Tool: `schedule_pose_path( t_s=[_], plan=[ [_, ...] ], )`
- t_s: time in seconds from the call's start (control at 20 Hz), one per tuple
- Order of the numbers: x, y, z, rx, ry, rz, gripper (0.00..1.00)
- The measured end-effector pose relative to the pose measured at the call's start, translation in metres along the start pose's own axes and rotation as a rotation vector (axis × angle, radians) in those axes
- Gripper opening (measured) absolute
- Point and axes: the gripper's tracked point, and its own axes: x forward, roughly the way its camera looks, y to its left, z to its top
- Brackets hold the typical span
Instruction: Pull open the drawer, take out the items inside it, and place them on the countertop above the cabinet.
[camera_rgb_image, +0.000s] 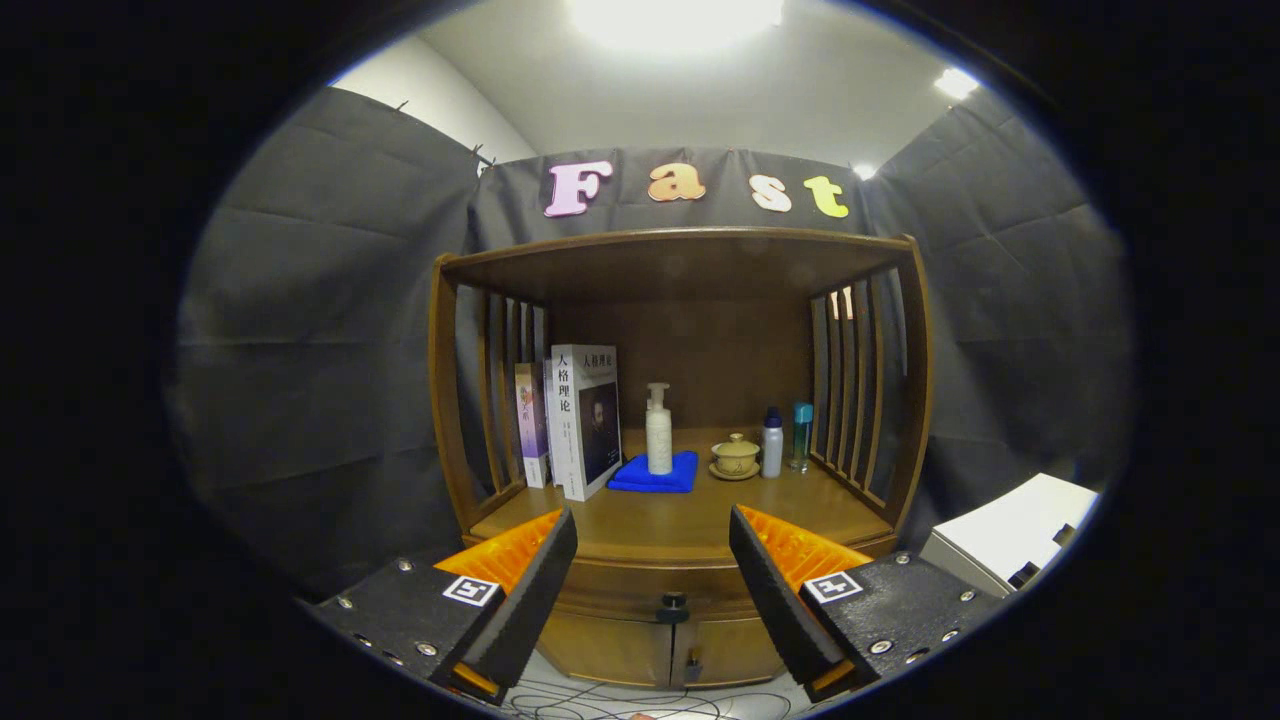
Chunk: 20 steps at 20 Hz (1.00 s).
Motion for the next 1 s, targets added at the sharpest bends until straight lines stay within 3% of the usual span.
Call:
schedule_pose_path(
  t_s=[0.25,0.55,1.0],
  plan=[
    [0.005,-0.004,-0.006,-0.002,0.003,-0.003,0.95],
    [0.014,-0.024,-0.012,-0.124,-0.015,-0.069,0.95],
    [0.048,-0.009,-0.049,-0.220,0.032,-0.087,0.95]
  ],
)
